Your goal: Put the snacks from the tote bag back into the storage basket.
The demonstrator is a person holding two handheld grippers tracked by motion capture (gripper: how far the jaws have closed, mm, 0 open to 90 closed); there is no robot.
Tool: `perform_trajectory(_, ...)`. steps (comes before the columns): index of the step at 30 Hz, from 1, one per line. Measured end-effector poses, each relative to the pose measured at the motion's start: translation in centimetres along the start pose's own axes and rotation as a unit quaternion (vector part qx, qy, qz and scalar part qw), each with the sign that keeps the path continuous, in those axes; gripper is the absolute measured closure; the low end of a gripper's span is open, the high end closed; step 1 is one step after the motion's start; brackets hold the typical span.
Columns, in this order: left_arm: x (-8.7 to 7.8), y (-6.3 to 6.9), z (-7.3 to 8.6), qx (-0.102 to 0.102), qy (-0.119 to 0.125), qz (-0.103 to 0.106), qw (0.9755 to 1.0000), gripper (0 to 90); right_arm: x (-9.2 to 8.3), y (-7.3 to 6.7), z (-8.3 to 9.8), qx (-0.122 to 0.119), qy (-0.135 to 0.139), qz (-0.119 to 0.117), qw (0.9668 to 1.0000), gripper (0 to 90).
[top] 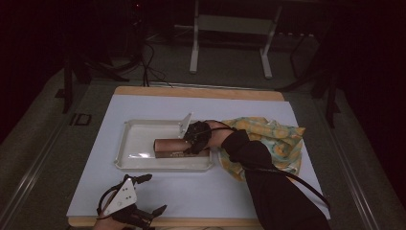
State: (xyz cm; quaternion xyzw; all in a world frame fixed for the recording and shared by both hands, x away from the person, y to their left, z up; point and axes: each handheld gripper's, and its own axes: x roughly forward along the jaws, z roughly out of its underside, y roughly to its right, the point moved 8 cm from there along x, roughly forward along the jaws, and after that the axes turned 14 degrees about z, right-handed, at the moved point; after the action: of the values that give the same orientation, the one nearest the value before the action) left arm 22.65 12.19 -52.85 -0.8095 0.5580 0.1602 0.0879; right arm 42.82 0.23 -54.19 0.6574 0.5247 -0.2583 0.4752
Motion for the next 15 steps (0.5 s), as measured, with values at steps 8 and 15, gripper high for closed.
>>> perform_trajectory(8, 0.02, -0.01, 0.00, 0.000, 0.000, 0.000, 1.0000, 0.0, 0.15, 0.08, -0.01, 0.006, -0.001, -0.003, 1.0000, 41.7)
perform_trajectory(15, 0.03, -0.02, -0.02, -0.001, 0.000, 0.000, 1.0000, 0.0, -0.09, 0.14, -0.29, 0.020, 0.003, -0.005, 0.9998, 32.3)
